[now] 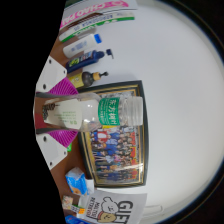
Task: Pour water
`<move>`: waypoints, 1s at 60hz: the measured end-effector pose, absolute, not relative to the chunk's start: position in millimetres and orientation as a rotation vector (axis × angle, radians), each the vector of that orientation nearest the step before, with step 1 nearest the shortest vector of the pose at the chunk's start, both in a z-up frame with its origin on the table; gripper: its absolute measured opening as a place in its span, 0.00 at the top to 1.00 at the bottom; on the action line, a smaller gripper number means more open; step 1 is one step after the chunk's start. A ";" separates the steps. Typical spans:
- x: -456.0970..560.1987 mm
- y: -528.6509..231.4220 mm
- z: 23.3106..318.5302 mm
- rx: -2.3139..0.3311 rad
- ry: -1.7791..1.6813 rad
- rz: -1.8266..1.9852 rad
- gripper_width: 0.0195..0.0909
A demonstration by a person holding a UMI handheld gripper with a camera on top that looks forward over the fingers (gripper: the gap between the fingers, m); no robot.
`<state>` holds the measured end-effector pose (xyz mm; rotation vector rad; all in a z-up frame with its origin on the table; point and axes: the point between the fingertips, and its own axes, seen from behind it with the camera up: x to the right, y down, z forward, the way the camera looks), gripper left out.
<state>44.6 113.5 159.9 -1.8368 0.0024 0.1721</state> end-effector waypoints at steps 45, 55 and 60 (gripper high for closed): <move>79.3 87.1 49.4 -2.028 -0.009 0.017 0.10; 80.1 42.6 73.1 -2.102 -0.010 -0.061 0.07; 68.9 10.8 96.5 -2.126 -0.010 -0.062 0.07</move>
